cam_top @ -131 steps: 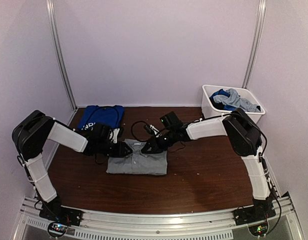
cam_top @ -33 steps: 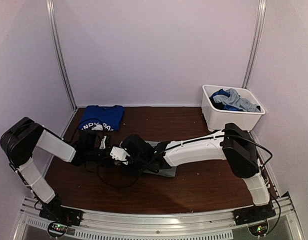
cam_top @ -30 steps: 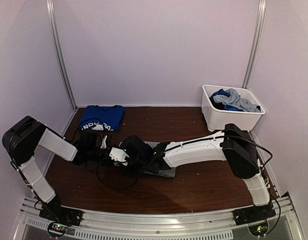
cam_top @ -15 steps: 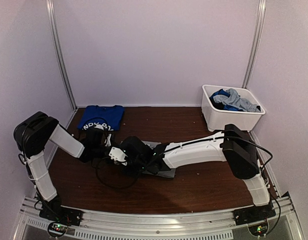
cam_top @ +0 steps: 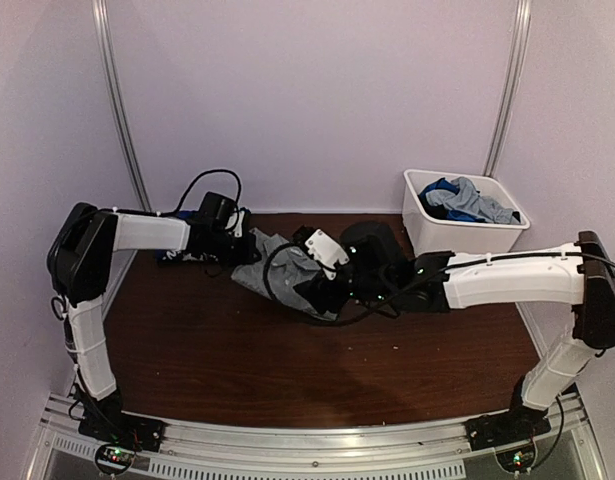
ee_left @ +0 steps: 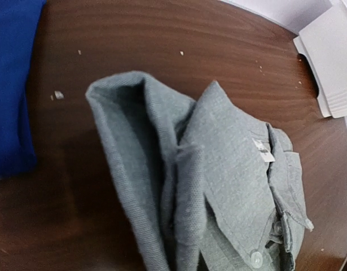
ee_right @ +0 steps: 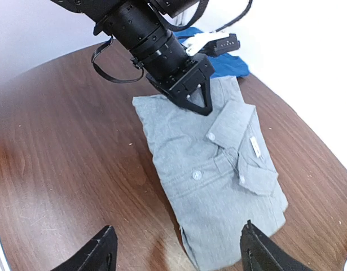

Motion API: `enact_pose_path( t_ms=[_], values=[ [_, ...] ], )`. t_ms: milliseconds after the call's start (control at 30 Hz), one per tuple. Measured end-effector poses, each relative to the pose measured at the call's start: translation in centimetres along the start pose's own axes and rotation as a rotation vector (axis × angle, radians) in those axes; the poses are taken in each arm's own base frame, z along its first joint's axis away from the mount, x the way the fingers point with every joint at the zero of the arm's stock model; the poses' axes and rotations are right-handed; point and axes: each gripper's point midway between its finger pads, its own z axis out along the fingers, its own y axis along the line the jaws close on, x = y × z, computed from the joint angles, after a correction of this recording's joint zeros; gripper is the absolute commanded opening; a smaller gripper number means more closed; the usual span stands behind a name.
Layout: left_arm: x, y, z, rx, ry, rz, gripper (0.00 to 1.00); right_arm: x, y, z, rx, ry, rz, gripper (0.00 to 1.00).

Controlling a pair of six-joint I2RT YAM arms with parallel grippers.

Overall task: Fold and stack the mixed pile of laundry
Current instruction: Place the square-folded shirt at the corner of the board.

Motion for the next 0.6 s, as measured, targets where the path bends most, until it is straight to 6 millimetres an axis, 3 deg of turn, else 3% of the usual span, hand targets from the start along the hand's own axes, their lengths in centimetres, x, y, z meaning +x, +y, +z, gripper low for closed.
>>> enact_pose_path(
  t_ms=[133, 333, 600],
  values=[
    [-4.6, 0.2, 0.5, -0.118, -0.023, 0.147, 0.0, 1.0, -1.7, -2.7, 0.028, -0.017, 0.064, 0.75],
    [-11.3, 0.7, 0.4, -0.256, -0.051, 0.293, 0.0, 4.6, -1.9, -3.3, 0.034, 0.045, 0.109, 0.75],
    [-16.7, 3.7, -4.4, -0.373, -0.074, 0.35, 0.0, 5.6, -2.1, -3.7, 0.041, 0.06, 0.138, 0.75]
  ],
)
